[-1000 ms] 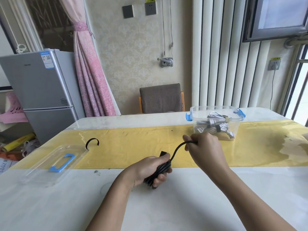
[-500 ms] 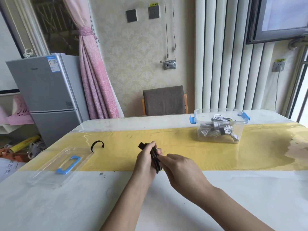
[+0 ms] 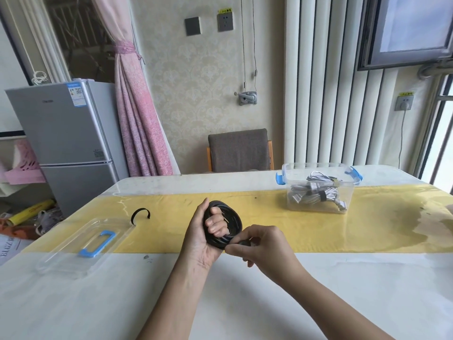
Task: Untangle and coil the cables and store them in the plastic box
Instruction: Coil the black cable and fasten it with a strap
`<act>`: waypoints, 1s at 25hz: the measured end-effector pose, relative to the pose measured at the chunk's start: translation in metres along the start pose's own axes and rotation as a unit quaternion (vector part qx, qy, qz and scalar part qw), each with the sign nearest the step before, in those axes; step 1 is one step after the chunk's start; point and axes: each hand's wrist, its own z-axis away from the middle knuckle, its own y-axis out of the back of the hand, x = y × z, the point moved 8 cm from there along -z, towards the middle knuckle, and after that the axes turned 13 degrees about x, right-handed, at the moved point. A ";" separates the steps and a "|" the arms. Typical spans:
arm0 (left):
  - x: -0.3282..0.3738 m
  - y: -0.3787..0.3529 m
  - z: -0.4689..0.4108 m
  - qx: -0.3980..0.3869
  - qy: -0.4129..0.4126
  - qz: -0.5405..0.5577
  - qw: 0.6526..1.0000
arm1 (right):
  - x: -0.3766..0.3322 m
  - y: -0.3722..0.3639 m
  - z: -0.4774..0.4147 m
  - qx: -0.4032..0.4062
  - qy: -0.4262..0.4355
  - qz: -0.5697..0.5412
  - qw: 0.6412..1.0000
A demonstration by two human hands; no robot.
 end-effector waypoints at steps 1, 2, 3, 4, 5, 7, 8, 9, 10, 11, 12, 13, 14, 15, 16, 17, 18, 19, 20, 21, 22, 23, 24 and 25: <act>0.000 0.000 0.001 -0.010 0.001 -0.002 1.000 | 0.001 -0.001 0.001 0.010 -0.007 -0.003 1.000; 0.001 -0.001 0.002 -0.024 0.003 -0.001 1.000 | 0.001 -0.002 0.002 0.019 -0.009 -0.006 1.000; 0.001 -0.002 0.005 -0.042 0.010 0.004 0.999 | 0.002 -0.003 0.003 0.029 -0.006 -0.011 0.999; 0.002 -0.004 0.007 -0.063 0.018 0.016 0.998 | 0.002 -0.001 0.003 0.046 0.002 -0.016 0.999; 0.002 -0.007 0.009 -0.085 0.028 0.033 0.995 | 0.002 0.001 0.002 0.064 0.011 -0.028 0.997; -0.002 -0.015 0.015 -0.128 0.046 0.077 0.988 | -0.001 0.005 0.003 0.093 0.026 -0.078 0.992; -0.006 -0.019 0.018 -0.139 0.047 0.091 0.985 | -0.003 0.007 0.003 0.106 0.032 -0.099 0.989; -0.010 -0.021 0.020 -0.145 0.047 0.095 0.984 | -0.003 0.008 0.003 0.121 0.034 -0.112 0.986; -0.015 -0.023 0.021 -0.159 0.052 0.094 0.981 | -0.002 0.009 0.003 0.136 0.025 -0.122 0.983; -0.019 -0.024 0.021 -0.186 0.066 0.090 0.976 | 0.001 0.009 0.003 0.145 0.005 -0.133 0.980; -0.023 -0.026 0.022 -0.215 0.082 0.088 0.969 | 0.005 0.008 0.002 0.144 -0.021 -0.143 0.979; -0.024 -0.027 0.022 -0.228 0.095 0.082 0.966 | 0.009 0.007 0.001 0.136 -0.047 -0.148 0.978; -0.025 -0.027 0.023 -0.232 0.105 0.075 0.964 | 0.012 0.006 0.000 0.126 -0.068 -0.150 0.978; -0.025 -0.026 0.024 -0.227 0.106 0.065 0.966 | 0.015 0.005 -0.001 0.113 -0.088 -0.155 0.977; -0.026 -0.023 0.022 -0.206 0.097 0.046 0.973 | 0.017 0.005 0.000 0.103 -0.110 -0.163 0.975; -0.028 -0.020 0.021 -0.184 0.089 0.025 0.979 | 0.019 0.004 0.000 0.092 -0.132 -0.172 0.972; -0.029 -0.020 0.022 -0.179 0.092 0.014 0.979 | 0.020 0.002 0.000 0.084 -0.144 -0.177 0.970; -0.031 -0.022 0.023 -0.177 0.095 0.007 0.980 | 0.020 0.002 -0.001 0.081 -0.144 -0.175 0.971; -0.032 -0.023 0.023 -0.167 0.094 -0.007 0.982 | 0.021 0.003 -0.001 0.083 -0.141 -0.173 0.971; -0.033 -0.023 0.021 -0.146 0.088 -0.029 0.985 | 0.022 0.004 -0.003 0.090 -0.140 -0.170 0.971; -0.033 -0.021 0.021 -0.117 0.080 -0.062 0.988 | 0.024 0.004 -0.004 0.098 -0.143 -0.165 0.971; -0.032 -0.019 0.019 -0.083 0.065 -0.100 0.989 | 0.026 0.004 -0.005 0.102 -0.147 -0.159 0.971; -0.029 -0.016 0.018 -0.053 0.050 -0.140 0.988 | 0.028 0.003 -0.006 0.104 -0.152 -0.152 0.971; -0.026 -0.012 0.018 -0.030 0.035 -0.180 0.983 | 0.029 0.002 -0.006 0.104 -0.155 -0.145 0.972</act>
